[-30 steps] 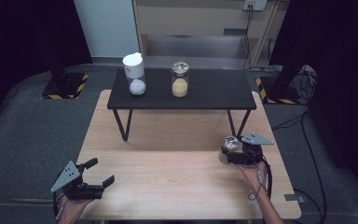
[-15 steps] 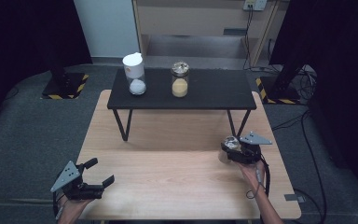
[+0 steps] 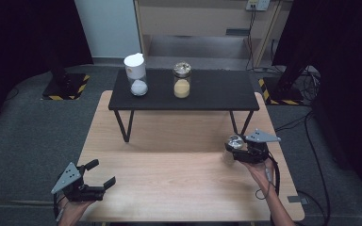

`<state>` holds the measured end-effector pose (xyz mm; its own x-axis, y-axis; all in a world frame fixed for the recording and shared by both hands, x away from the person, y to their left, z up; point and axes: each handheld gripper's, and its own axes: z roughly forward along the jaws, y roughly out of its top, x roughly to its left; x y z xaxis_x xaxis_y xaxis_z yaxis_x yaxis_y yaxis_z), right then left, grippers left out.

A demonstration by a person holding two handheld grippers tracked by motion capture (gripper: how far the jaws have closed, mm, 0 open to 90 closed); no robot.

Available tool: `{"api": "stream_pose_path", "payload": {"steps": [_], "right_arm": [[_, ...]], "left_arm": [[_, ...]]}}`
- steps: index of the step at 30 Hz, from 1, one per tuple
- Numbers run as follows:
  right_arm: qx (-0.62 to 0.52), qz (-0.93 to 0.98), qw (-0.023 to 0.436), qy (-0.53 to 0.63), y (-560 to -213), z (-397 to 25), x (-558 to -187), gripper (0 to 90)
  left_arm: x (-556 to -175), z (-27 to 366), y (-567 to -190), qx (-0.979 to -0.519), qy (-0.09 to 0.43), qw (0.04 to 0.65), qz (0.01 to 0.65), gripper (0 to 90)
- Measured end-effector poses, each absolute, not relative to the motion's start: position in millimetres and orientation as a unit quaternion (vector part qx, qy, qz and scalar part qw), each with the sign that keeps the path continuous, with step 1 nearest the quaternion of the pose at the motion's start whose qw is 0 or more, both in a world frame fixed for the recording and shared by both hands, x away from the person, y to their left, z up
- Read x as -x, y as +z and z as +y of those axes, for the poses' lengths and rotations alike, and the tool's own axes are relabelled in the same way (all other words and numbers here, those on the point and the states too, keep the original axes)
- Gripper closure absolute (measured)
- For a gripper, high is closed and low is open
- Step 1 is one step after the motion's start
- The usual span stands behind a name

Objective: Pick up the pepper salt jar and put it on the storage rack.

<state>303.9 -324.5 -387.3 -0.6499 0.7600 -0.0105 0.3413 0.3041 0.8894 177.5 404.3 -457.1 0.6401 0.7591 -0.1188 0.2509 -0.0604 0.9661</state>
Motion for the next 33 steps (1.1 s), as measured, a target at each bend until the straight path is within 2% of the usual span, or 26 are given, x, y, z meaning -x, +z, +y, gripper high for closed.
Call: {"api": "stream_pose_path", "payload": {"steps": [33], "right_arm": [[-0.238,0.821,0.145,0.497,-288,-326,-336,35.3]], "left_arm": [[-178,404,-458,-0.695,0.218,0.582,0.363,0.0]]}}
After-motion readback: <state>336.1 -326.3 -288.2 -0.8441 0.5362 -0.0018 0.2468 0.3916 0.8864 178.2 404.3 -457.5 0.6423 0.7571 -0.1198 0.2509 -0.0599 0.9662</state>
